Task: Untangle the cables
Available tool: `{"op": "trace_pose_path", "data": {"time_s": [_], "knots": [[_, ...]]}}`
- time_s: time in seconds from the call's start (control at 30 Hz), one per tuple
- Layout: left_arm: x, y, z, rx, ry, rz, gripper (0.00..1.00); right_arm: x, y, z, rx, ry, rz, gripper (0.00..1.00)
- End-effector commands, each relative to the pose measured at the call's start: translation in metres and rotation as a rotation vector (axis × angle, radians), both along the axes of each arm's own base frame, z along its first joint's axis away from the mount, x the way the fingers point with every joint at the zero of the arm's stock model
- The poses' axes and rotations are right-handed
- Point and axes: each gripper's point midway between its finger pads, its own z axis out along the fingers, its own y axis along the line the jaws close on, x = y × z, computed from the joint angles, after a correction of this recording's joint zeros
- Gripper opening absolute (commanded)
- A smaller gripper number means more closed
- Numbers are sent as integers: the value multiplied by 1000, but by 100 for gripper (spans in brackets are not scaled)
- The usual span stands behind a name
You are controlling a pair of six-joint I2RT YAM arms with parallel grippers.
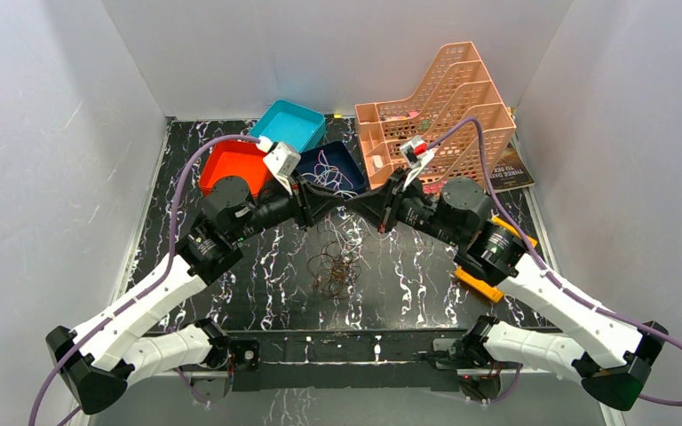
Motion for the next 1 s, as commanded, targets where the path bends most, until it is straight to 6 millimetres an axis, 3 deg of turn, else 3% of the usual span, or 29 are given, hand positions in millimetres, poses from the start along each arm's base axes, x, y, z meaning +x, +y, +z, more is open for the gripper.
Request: {"op": "trace_pose_path", "data": {"time_s": [0.0, 0.53, 0.8, 0.97], "knots": [[-4, 1, 9, -15, -43, -20, 18, -12, -4, 48, 104, -63, 34, 0], [2, 5, 5, -9, -56, 21, 22, -25, -6, 59, 142, -41, 81, 0], [0, 4, 5, -16, -61, 8, 26, -24, -4, 54, 150, -4, 78, 0], [-1, 4, 9, -32, -63, 5, 21, -25, 1, 51, 160, 18, 97, 0]]}}
